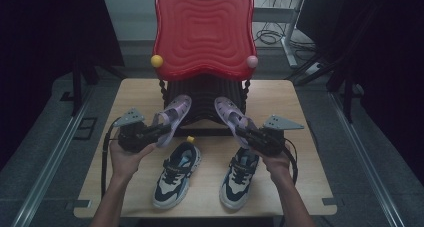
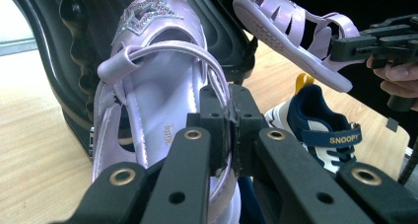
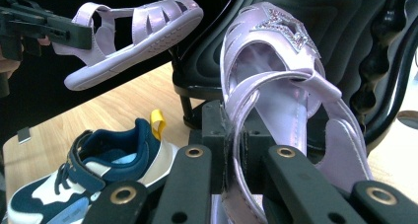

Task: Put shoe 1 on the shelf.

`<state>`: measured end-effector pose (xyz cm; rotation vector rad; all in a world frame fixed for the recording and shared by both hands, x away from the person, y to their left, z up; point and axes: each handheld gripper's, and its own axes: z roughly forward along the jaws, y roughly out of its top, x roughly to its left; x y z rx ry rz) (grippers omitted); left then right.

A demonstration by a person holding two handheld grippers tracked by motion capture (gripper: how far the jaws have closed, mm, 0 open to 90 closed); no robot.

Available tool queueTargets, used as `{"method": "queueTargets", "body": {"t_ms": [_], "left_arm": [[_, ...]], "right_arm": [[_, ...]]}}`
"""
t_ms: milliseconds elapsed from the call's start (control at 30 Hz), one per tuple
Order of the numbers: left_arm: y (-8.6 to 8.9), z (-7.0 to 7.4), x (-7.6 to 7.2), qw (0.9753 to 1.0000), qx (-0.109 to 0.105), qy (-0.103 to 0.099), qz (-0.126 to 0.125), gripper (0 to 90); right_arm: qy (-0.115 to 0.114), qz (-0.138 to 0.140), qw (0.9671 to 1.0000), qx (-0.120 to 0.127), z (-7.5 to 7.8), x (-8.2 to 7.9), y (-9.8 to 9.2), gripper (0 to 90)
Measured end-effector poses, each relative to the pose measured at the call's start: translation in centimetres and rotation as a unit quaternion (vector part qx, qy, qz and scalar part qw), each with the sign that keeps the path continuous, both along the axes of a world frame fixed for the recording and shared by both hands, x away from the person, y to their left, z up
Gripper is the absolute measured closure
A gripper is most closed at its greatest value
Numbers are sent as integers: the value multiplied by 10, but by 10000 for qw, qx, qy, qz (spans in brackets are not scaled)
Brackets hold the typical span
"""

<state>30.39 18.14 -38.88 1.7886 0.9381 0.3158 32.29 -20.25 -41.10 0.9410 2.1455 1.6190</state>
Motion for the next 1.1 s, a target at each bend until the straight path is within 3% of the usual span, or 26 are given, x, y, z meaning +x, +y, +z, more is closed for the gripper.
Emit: {"method": "queueTargets", "body": {"t_ms": [233, 633, 1100], "left_arm": [[-7, 1, 8, 10000, 52, -73, -7, 866], [-12, 1, 18, 9998, 33, -152, 126, 866], [-22, 1, 30, 9991, 212, -328, 182, 866]], "right_arm": [[-115, -16, 9999, -58, 3, 7, 7, 844], [-116, -91, 9999, -78, 1, 16, 15, 844], [-209, -237, 9994, -119, 5, 28, 26, 843]]}}
